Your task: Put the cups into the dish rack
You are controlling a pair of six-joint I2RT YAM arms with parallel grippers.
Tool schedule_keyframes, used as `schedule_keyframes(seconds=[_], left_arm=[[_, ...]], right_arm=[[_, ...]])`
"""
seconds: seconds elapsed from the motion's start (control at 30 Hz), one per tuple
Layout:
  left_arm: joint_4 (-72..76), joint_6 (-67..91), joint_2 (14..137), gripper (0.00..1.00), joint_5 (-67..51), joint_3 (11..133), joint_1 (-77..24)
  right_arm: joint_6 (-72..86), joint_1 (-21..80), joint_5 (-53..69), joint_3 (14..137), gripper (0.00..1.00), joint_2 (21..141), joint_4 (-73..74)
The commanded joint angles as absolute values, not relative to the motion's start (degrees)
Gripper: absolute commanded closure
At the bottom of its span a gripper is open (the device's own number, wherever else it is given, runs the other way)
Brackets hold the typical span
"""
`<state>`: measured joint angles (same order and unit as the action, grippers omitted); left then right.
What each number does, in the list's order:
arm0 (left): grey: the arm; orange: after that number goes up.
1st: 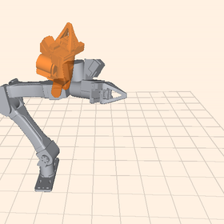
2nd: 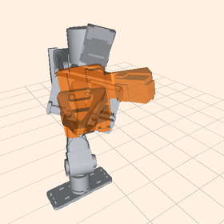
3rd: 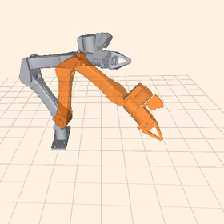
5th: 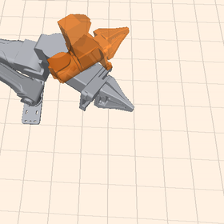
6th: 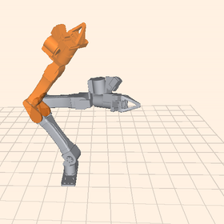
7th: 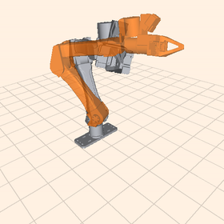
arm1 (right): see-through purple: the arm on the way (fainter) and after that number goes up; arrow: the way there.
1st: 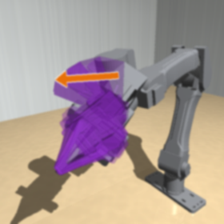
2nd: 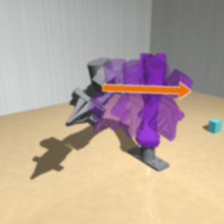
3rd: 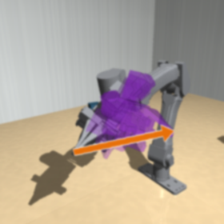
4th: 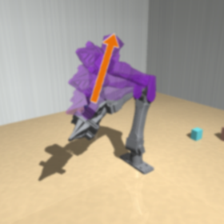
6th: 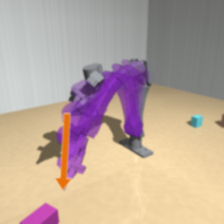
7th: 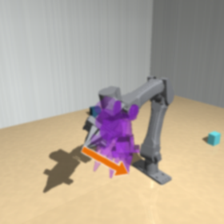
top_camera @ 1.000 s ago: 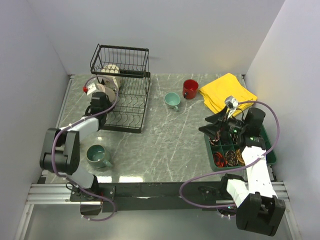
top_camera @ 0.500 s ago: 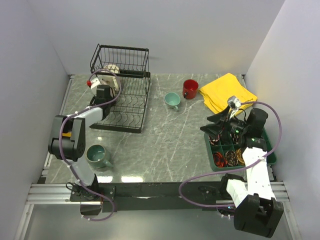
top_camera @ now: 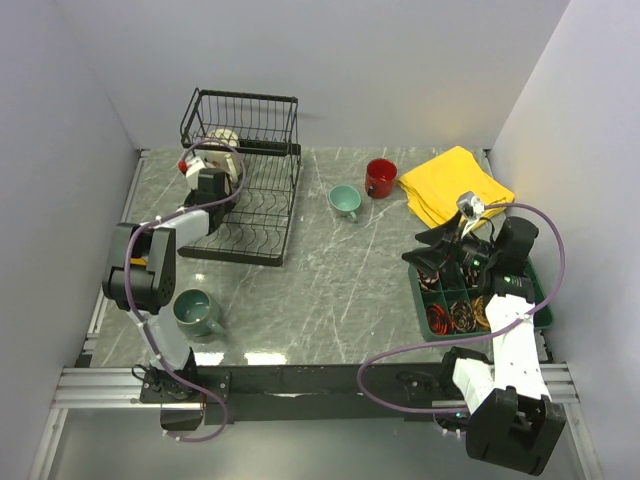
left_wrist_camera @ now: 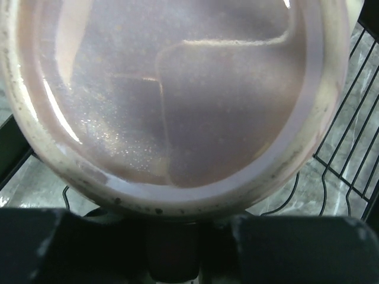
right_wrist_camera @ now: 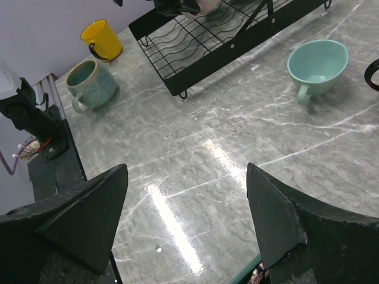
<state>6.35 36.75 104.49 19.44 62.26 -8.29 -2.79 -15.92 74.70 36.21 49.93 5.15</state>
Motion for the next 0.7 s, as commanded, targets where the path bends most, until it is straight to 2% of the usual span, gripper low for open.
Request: schedule_keyframes(seconds=[0.0,0.03,0.1,0.5,0.67], left_arm=[[9.23,37.35,104.94,0.66,22.85,66.88,-7.73],[8.88,37.27,105.03,0.58,22.76,67.15,-7.73],[7.92,37.00,105.47,0.49,22.33,67.85,-7.73],[8.79,34.81,99.85,0.29,16.27,64.87,-7.65],[10.55,35.33,96.68,0.28,11.87,61.62,-7.65]], right_arm=[[-2.81,-16.52,76.11,36.39,0.13,49.48,3.25],[-2.81,-16.52,76.11,36.39,0.13,49.66,3.25],[-2.99,-16.70,76.11,36.47,0.13,49.75,3.51],[-3.87,-17.93,76.03,36.65,0.13,50.10,4.31],[-3.69,-18.89,76.11,36.47,0.13,50.10,4.22]])
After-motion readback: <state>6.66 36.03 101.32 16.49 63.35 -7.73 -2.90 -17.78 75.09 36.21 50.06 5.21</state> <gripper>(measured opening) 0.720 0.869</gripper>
